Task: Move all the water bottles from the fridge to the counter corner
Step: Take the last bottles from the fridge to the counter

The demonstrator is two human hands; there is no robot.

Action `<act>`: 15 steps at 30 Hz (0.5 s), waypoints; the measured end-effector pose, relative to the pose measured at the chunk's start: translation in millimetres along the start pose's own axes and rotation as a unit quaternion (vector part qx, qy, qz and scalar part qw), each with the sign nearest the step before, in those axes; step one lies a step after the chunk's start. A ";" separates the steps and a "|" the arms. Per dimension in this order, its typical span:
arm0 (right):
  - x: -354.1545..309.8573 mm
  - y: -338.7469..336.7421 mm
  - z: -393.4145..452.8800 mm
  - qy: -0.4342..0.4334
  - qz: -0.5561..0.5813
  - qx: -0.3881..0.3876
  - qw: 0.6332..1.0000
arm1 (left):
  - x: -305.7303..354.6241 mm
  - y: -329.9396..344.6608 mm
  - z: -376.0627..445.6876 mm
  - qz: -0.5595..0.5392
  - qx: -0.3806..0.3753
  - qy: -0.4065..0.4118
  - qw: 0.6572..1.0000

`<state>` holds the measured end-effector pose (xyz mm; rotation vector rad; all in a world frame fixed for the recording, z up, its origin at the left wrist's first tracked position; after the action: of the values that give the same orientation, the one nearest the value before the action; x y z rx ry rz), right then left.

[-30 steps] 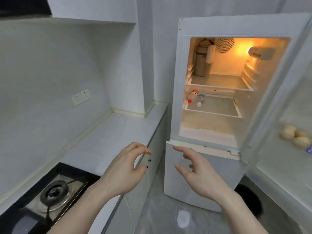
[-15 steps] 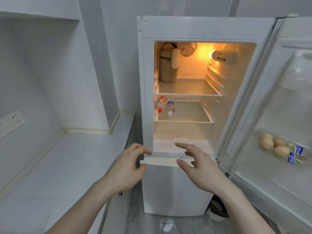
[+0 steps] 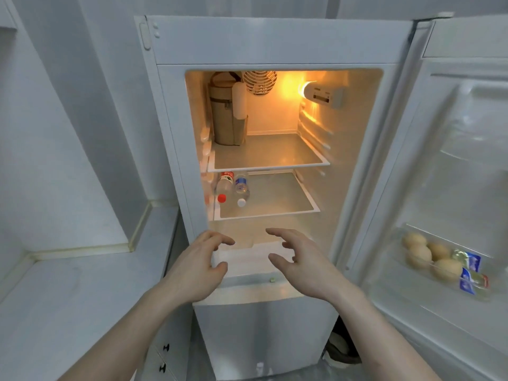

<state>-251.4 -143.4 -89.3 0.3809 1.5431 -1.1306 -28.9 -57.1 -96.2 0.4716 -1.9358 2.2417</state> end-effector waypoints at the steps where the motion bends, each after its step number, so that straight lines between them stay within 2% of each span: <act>1: 6.4 -3.7 13.8 0.002 -0.001 -0.002 1.000 | -2.4 3.8 17.1 -0.003 -0.003 -0.005 1.000; 7: 35.1 -16.5 99.8 0.013 -0.033 -0.020 0.999 | -19.2 24.4 114.8 -0.010 -0.035 -0.055 0.998; 15: 78.2 3.2 221.9 0.048 -0.070 -0.086 0.993 | -54.4 57.2 220.9 0.027 -0.068 -0.185 0.980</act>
<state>-145.2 -347.1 -140.4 0.2161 1.7606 -1.0880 36.0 -278.0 -140.6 0.8781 -2.2823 2.1541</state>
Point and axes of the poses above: each hand's wrist, its own z-axis towards the middle knuckle, its own y-axis out of the palm, x = y × z, the point moved 4 cm from there along z, towards the middle knuckle, and after that the axes turned 15 degrees about z, right-handed, at the moved point
